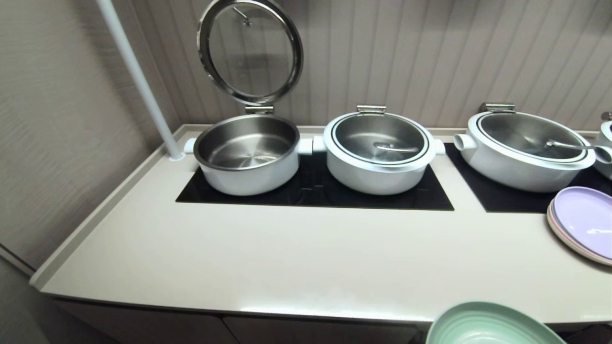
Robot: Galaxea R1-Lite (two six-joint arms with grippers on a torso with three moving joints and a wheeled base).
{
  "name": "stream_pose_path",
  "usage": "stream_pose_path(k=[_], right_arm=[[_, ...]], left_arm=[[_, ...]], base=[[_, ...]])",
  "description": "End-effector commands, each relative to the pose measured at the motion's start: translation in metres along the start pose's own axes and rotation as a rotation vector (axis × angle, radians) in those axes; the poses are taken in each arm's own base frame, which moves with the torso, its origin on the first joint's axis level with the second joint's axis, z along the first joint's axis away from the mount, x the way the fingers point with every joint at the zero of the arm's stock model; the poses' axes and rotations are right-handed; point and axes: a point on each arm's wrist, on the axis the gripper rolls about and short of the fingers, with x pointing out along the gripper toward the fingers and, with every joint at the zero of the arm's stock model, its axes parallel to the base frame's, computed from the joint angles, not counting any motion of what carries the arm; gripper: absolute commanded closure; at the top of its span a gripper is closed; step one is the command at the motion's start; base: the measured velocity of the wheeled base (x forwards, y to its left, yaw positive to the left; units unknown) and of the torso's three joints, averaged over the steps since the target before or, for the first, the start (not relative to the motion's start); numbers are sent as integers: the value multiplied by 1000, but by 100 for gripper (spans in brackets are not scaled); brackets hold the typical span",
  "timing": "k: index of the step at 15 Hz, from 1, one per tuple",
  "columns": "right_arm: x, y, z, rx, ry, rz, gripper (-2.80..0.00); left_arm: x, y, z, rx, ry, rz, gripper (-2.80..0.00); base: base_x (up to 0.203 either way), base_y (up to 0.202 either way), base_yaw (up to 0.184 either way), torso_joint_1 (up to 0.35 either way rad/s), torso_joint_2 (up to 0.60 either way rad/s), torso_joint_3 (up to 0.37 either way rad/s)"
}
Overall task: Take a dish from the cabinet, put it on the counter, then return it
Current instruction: Put it back into the cabinet
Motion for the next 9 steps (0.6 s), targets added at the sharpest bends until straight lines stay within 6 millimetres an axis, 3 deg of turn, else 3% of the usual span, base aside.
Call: stream_pose_path(k=[1, 9], right_arm=[[1, 0, 0, 4, 6, -8, 0], [1, 0, 0, 4, 5, -14, 0]], left_arm=[[0, 0, 0, -1, 0, 0, 0], [0, 0, 0, -1, 0, -1, 0]], base=[[0, 0, 0, 0, 0, 0], [0, 0, 0, 0, 0, 0]])
